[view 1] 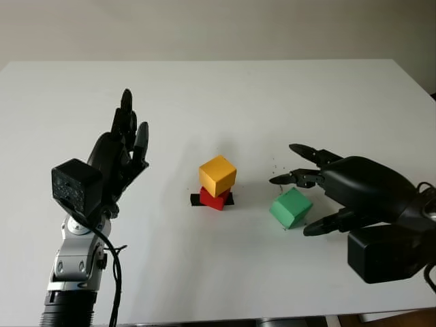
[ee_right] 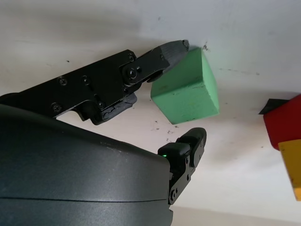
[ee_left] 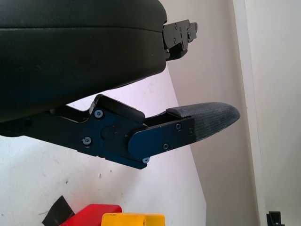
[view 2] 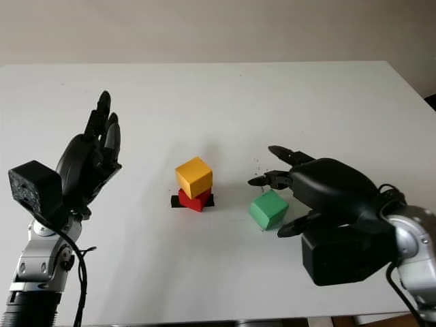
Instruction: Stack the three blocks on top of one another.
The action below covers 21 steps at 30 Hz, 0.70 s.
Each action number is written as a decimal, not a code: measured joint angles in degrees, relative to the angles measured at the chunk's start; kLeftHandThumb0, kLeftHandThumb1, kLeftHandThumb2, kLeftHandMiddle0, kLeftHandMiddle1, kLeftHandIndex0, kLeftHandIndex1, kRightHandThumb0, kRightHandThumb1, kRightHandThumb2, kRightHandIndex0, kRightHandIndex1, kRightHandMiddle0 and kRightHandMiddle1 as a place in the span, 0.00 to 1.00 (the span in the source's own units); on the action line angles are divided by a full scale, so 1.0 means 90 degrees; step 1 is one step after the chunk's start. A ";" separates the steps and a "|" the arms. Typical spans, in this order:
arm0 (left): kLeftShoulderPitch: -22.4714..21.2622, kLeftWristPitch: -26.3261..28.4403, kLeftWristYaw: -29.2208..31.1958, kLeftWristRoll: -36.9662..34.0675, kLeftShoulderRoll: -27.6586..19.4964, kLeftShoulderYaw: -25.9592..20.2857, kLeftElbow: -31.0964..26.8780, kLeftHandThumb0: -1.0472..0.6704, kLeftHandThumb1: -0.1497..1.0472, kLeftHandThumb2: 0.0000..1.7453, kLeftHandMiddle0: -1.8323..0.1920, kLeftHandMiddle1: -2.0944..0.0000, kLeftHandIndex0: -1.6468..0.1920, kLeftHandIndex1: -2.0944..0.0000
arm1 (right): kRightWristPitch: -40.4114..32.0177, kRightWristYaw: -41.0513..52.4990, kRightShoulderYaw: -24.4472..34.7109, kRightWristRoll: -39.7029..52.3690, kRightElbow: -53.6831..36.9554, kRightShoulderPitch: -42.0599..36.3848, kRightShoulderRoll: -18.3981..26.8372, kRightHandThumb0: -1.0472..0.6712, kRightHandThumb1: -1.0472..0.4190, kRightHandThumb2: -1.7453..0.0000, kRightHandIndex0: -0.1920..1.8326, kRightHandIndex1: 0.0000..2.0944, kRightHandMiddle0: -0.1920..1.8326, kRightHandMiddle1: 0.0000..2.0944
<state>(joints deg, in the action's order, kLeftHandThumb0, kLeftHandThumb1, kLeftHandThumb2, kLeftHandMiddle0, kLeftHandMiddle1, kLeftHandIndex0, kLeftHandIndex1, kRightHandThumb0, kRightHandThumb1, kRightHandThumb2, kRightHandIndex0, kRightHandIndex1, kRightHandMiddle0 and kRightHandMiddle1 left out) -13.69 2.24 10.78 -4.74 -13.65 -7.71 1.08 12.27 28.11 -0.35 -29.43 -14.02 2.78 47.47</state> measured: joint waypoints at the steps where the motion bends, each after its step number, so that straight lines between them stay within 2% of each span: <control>1: 0.0001 -0.0001 0.0006 0.0000 -0.0005 -0.0001 0.0000 0.18 1.00 0.39 1.00 1.00 1.00 1.00 | 0.0054 -0.0066 -0.0013 -0.0033 0.0069 0.0001 -0.0007 0.37 0.12 0.97 0.12 0.04 0.33 0.12; 7: 0.0004 0.0001 0.0004 0.0013 -0.0077 -0.0001 0.0000 0.18 1.00 0.39 1.00 1.00 1.00 1.00 | 0.0369 -0.0286 -0.0192 -0.0355 0.0391 0.0035 -0.0008 0.36 0.11 0.97 0.12 0.04 0.33 0.12; 13: 0.0004 0.0004 -0.0006 0.0015 -0.0080 0.0000 0.0000 0.17 1.00 0.39 1.00 1.00 1.00 1.00 | 0.0412 -0.0305 -0.0191 -0.0248 0.0449 0.0093 -0.0008 0.37 0.10 0.97 0.15 0.04 0.39 0.15; 16: 0.0004 -0.0083 -0.0049 0.0058 -0.0079 0.0002 0.0003 0.18 1.00 0.39 1.00 1.00 1.00 1.00 | 0.0444 -0.0373 -0.0171 -0.0152 0.0461 0.0094 -0.0014 0.38 0.09 0.97 0.18 0.03 0.41 0.27; 18: 0.0003 -0.0158 -0.0065 0.0074 -0.0079 0.0003 0.0016 0.17 1.00 0.39 1.00 1.00 1.00 1.00 | 0.0485 -0.0412 -0.0167 -0.0109 0.0471 0.0093 -0.0019 0.39 0.08 0.97 0.21 0.03 0.39 0.41; 21: 0.0003 -0.0174 -0.0079 0.0081 -0.0076 0.0007 0.0045 0.18 1.00 0.38 1.00 1.00 1.00 1.00 | 0.0580 -0.0536 -0.0162 0.0009 0.0533 0.0093 -0.0057 0.40 0.08 0.97 0.22 0.03 0.37 0.50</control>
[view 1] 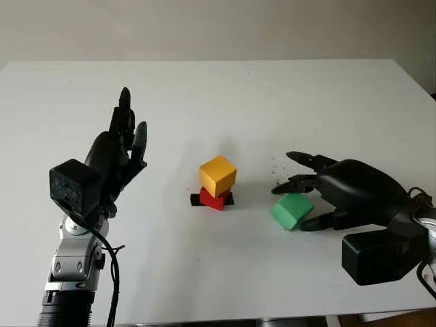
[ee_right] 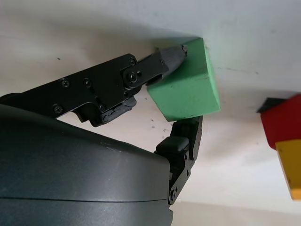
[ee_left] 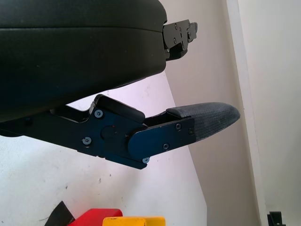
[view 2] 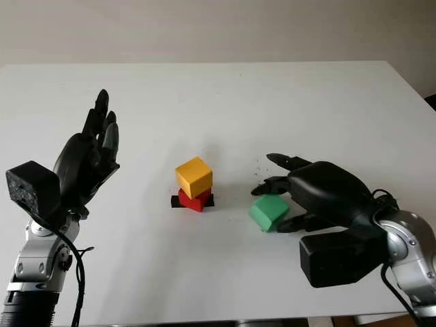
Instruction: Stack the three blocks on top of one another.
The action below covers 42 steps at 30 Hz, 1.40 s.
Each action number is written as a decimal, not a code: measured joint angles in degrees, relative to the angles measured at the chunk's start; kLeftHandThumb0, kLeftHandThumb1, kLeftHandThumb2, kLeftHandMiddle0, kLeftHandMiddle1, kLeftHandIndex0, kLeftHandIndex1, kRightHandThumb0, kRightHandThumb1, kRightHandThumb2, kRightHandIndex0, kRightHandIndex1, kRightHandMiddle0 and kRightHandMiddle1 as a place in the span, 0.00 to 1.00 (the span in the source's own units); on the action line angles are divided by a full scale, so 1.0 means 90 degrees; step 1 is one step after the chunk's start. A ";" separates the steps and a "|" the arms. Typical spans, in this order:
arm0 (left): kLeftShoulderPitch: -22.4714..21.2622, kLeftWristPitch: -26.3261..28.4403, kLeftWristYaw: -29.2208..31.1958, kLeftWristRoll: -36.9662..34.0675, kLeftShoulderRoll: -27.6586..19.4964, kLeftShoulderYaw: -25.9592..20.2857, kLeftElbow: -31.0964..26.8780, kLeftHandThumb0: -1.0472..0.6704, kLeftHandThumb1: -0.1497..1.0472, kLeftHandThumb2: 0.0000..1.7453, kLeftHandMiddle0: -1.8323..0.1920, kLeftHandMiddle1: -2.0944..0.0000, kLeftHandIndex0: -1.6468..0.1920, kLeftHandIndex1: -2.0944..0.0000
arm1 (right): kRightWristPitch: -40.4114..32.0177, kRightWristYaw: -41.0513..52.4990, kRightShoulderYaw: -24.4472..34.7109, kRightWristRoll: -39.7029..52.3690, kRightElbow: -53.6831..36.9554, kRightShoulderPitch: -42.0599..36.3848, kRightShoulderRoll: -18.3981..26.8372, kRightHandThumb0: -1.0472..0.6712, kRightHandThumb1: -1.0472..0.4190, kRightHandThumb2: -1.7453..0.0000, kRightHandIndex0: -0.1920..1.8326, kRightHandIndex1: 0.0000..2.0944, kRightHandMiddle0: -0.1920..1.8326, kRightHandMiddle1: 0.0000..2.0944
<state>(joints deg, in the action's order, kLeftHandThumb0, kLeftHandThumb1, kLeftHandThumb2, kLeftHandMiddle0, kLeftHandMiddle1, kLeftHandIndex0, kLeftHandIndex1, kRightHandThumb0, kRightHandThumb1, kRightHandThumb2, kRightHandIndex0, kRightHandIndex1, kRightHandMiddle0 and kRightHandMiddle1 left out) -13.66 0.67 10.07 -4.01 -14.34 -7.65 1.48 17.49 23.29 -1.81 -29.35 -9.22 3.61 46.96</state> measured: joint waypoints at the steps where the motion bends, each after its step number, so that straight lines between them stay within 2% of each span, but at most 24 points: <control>1: 0.0000 0.0000 -0.0005 -0.0002 0.0003 0.0000 0.0008 0.18 1.00 0.38 1.00 1.00 1.00 1.00 | 0.0004 -0.0018 0.0001 0.0038 0.0011 0.0000 -0.0015 0.40 0.08 0.97 0.22 0.03 0.36 0.51; 16: -0.0002 -0.0037 -0.0103 0.0010 0.0023 0.0006 0.0034 0.19 1.00 0.39 1.00 1.00 1.00 1.00 | -0.0108 0.0077 0.0038 0.0388 0.0250 0.0347 -0.0022 0.41 0.08 0.97 0.24 0.03 0.33 0.56; 23: -0.0007 -0.0099 -0.0099 -0.0009 0.0095 0.0013 0.0096 0.18 1.00 0.38 1.00 1.00 1.00 1.00 | -0.0478 0.0572 0.0063 0.1131 0.0617 0.1545 -0.0093 0.38 0.09 0.97 0.23 0.02 0.34 0.58; 26: -0.0016 -0.0100 -0.0088 -0.0004 0.0094 0.0022 0.0097 0.17 1.00 0.38 1.00 1.00 1.00 1.00 | -0.0822 0.1057 -0.0124 0.1304 0.0740 0.2274 -0.0184 0.38 0.09 0.97 0.23 0.02 0.34 0.59; 30: -0.0025 -0.0059 -0.0085 0.0008 0.0091 0.0033 0.0089 0.17 1.00 0.39 1.00 1.00 1.00 1.00 | -0.0862 0.1578 -0.0380 0.1521 0.1071 0.3383 -0.0310 0.39 0.10 0.97 0.24 0.03 0.35 0.59; 36: -0.0017 -0.0008 -0.0067 -0.0004 0.0091 0.0026 0.0074 0.17 1.00 0.39 1.00 1.00 1.00 1.00 | -0.0980 0.2058 -0.0607 0.1944 0.1732 0.4644 -0.0779 0.37 0.11 0.97 0.25 0.03 0.36 0.63; 42: -0.0007 0.0012 -0.0101 0.0001 0.0089 0.0015 0.0061 0.18 1.00 0.39 1.00 1.00 1.00 1.00 | -0.1680 0.2626 -0.0877 0.2249 0.2193 0.5342 -0.1231 0.34 0.10 0.97 0.25 0.03 0.33 0.66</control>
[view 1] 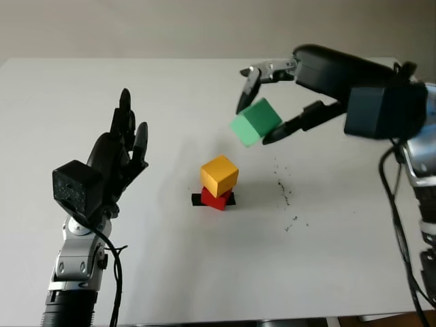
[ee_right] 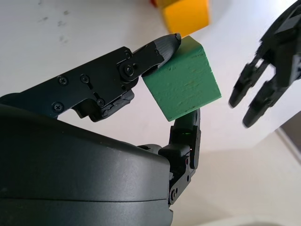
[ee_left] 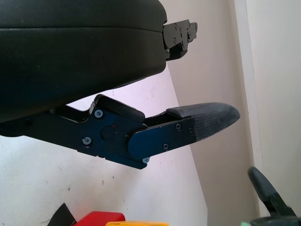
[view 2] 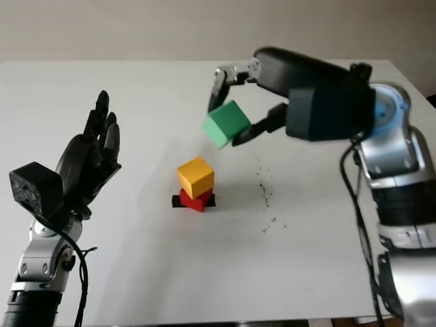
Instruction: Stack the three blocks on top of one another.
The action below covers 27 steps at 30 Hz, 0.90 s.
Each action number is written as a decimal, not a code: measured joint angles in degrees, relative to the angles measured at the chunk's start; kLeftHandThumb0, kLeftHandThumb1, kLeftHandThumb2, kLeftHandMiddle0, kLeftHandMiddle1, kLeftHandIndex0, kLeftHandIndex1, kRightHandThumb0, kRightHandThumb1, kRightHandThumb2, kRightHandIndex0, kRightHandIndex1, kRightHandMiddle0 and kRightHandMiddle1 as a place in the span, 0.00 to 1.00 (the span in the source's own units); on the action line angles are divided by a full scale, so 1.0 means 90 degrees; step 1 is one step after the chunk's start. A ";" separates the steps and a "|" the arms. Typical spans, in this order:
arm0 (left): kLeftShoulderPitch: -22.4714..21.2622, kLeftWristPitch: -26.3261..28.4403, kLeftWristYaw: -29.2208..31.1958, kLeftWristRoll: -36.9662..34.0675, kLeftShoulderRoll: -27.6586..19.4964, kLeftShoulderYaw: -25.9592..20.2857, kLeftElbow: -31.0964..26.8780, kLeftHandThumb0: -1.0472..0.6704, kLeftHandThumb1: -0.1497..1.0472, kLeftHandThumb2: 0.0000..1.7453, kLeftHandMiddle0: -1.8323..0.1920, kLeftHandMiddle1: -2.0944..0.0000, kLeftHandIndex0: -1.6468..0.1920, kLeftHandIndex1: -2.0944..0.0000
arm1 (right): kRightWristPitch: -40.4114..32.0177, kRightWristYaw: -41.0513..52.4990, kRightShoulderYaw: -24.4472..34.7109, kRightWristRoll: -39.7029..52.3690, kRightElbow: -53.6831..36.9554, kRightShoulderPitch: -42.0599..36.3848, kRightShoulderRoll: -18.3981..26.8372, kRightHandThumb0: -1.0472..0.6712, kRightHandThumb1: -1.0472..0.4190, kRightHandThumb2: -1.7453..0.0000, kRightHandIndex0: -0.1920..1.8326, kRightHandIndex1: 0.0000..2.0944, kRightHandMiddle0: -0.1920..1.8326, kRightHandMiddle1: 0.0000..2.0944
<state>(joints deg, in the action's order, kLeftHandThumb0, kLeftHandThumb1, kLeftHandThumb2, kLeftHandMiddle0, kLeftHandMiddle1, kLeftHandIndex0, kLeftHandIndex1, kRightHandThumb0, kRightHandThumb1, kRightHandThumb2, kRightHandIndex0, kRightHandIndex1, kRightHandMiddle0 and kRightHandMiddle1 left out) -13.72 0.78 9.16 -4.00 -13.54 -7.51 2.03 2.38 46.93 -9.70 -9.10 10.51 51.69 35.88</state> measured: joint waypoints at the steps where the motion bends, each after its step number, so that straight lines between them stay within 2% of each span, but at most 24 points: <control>1: 0.0002 0.0020 -0.0002 -0.0006 0.0001 0.0000 -0.0002 0.18 1.00 0.39 1.00 1.00 1.00 1.00 | -0.0057 0.0064 -0.0047 0.0000 0.0073 0.0088 -0.0047 0.34 0.10 0.97 0.25 0.03 0.33 0.66; 7: 0.0012 0.0029 -0.0027 -0.0004 0.0009 0.0000 -0.0008 0.18 1.00 0.39 1.00 1.00 1.00 1.00 | -0.0525 0.0323 -0.0207 0.0049 0.0446 0.0473 -0.0359 0.33 0.10 0.97 0.26 0.03 0.32 0.68; 15: 0.0041 0.0034 -0.0048 0.0021 0.0013 0.0003 -0.0015 0.17 1.00 0.39 1.00 1.00 1.00 1.00 | -0.1364 0.0576 -0.0449 0.0033 0.0524 0.0526 -0.0580 0.34 0.10 0.97 0.25 0.03 0.31 0.67; 27: 0.0046 0.0109 -0.0084 0.0071 0.0013 0.0003 -0.0065 0.16 1.00 0.38 0.99 0.99 1.00 1.00 | -0.1417 0.0607 -0.0688 -0.0038 0.0560 0.0398 -0.0670 0.32 0.09 0.97 0.26 0.03 0.30 0.69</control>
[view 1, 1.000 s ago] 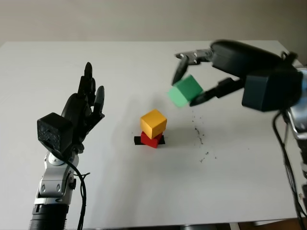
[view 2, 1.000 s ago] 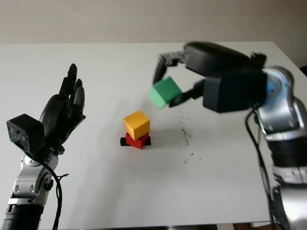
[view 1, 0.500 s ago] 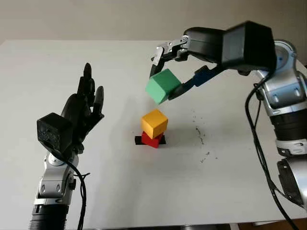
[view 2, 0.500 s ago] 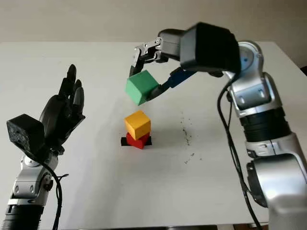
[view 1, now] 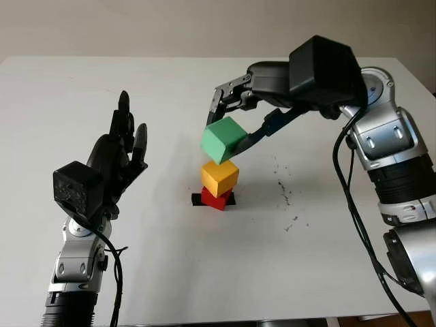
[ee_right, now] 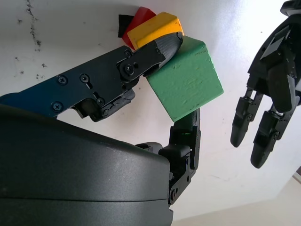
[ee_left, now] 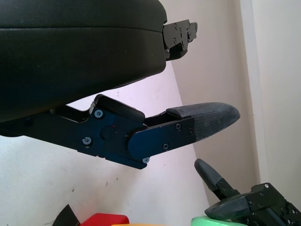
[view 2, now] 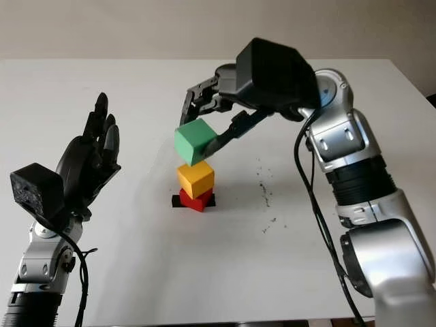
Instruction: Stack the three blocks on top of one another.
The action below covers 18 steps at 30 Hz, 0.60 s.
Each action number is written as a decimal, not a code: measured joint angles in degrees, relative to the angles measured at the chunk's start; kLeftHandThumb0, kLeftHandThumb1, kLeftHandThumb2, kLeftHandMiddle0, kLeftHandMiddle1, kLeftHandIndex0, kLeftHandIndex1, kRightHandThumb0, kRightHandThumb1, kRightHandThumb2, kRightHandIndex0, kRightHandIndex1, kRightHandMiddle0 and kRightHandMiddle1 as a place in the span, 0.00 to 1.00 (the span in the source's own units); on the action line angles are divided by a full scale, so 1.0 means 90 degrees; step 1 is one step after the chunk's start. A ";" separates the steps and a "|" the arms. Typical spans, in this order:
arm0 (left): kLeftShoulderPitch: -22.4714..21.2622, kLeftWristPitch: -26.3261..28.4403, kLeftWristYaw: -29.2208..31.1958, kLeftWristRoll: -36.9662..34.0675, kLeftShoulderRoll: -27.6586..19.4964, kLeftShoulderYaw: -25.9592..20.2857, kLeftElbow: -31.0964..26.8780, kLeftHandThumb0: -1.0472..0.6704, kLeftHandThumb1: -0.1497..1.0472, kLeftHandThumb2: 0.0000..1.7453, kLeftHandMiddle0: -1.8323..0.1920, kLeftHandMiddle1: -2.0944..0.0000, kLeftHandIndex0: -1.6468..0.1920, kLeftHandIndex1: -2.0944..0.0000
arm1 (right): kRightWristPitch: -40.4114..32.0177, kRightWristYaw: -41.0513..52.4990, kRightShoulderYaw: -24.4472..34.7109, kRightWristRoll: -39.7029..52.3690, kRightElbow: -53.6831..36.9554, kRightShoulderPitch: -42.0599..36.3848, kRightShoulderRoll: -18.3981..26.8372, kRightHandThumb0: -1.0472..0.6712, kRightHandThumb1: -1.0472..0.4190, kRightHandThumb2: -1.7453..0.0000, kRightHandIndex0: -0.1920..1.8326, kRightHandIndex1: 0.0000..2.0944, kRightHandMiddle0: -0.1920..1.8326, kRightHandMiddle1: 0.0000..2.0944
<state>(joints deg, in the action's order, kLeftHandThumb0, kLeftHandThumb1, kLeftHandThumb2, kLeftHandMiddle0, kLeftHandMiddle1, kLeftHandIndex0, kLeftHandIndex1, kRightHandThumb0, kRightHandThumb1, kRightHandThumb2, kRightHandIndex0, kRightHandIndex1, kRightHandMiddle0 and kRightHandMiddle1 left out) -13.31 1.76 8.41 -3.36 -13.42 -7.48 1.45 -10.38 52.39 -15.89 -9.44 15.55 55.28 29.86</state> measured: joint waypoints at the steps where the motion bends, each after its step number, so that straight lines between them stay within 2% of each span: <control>1: 0.0000 0.0011 -0.0016 0.0014 0.0000 0.0000 -0.0019 0.16 1.00 0.38 1.00 0.99 1.00 1.00 | 0.0000 0.0004 -0.0010 -0.0008 0.0007 -0.0002 -0.0005 0.32 0.09 0.97 0.25 0.03 0.30 0.69; 18: 0.0003 -0.0050 0.0009 -0.0018 0.0013 0.0000 -0.0048 0.17 1.00 0.38 1.00 0.99 1.00 1.00 | -0.0219 0.0059 -0.0207 -0.0148 -0.0042 -0.0268 -0.0120 0.35 0.08 0.97 0.24 0.02 0.27 0.70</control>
<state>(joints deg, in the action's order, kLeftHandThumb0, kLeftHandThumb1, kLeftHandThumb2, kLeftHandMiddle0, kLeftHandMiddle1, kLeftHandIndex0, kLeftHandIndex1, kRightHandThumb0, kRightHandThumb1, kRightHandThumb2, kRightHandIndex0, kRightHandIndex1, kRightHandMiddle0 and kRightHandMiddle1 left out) -13.29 1.30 8.49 -3.52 -13.31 -7.48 1.01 -12.35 52.92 -17.75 -10.77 15.17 52.87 28.77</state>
